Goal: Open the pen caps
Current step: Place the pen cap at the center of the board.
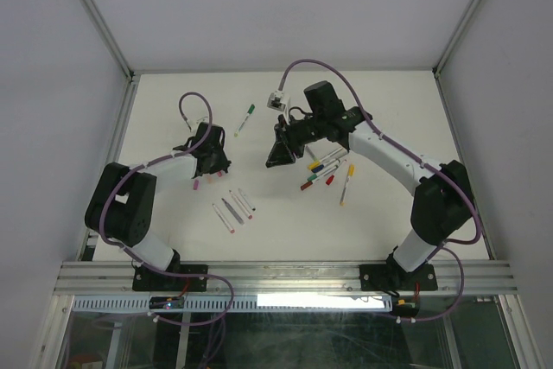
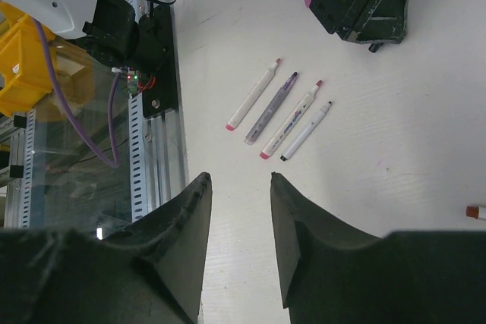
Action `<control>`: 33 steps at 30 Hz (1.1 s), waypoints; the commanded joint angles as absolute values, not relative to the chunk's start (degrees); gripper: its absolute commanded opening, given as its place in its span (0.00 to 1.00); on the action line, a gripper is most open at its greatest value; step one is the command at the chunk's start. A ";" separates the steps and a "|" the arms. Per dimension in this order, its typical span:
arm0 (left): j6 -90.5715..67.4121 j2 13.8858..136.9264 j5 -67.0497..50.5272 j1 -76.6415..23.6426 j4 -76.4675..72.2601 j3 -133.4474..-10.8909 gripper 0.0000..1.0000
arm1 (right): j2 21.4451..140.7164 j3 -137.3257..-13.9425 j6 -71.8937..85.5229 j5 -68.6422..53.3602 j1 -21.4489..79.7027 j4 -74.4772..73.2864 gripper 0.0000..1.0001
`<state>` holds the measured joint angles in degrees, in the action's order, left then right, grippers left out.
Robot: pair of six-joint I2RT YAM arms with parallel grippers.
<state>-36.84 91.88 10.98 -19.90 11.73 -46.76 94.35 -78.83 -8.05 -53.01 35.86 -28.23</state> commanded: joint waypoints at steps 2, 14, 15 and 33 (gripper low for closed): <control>-35.64 92.40 12.83 -20.57 13.60 -48.84 0.20 | 92.11 -78.53 -8.23 -54.94 35.43 -26.28 0.40; -35.62 91.68 13.17 -21.08 14.40 -49.46 0.22 | 91.58 -78.15 -7.57 -55.56 34.65 -25.58 0.40; -35.63 91.58 13.32 -21.11 14.49 -49.43 0.22 | 91.54 -78.08 -7.48 -55.61 34.56 -25.50 0.40; -35.60 91.06 14.06 -21.28 14.78 -49.52 0.28 | 91.57 -77.82 -7.12 -55.81 34.13 -25.05 0.40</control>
